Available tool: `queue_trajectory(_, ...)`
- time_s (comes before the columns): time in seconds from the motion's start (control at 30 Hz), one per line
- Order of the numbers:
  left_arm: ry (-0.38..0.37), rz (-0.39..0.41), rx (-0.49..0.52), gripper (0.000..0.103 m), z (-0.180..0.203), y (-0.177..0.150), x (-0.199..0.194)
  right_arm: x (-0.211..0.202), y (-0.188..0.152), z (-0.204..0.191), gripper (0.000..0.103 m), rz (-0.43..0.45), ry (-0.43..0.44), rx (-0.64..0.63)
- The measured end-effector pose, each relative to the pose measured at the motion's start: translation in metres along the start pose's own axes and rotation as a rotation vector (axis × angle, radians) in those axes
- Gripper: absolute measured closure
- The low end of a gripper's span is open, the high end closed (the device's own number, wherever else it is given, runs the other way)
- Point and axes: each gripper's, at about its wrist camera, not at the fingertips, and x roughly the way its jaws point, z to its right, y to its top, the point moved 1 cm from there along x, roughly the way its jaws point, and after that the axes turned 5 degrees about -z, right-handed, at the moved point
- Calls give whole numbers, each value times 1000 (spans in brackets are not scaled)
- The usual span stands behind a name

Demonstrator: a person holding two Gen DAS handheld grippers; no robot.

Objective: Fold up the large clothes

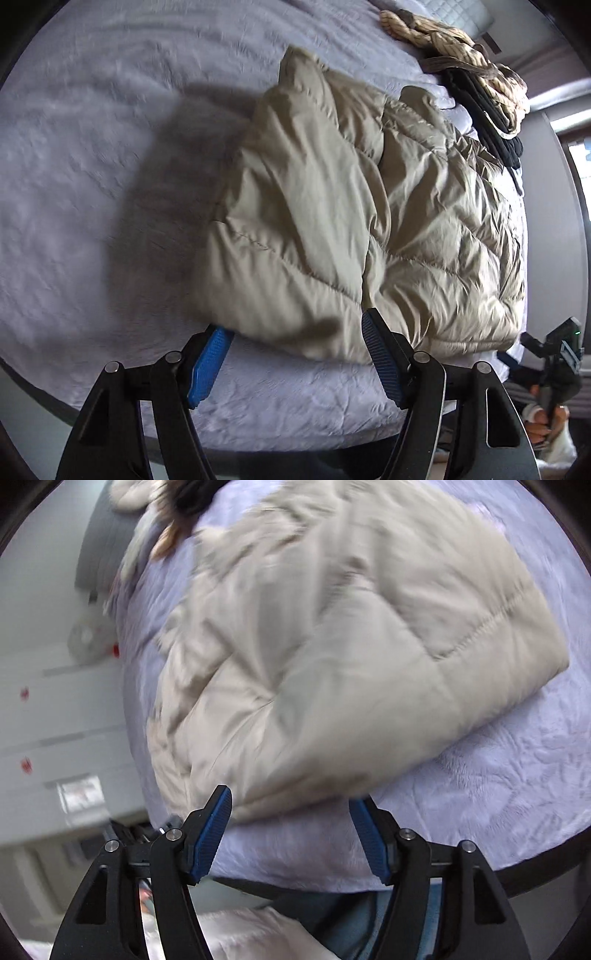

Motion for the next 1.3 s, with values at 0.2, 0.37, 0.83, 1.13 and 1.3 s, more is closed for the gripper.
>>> queue_trajectory(0.2,56,18,58,31,1,-3,-25,-5,18,-64,33,-29,-16,-186)
queue_trajectory(0.37,88,32,66,31,11,12,-27,30,53,-111,33,-33,-121,-241)
queue_trajectory(0.83,110,48,108,4,30,29,-15,79,64,-164,20,13,-333,-265)
queue_trajectory(1.13,126,30,147,4,36,39,-6,86,59,-177,0,103,-417,-306)
queue_trajectory(1.3,143,27,145,4,35,44,-1,89,58,-171,0,67,-454,-275)
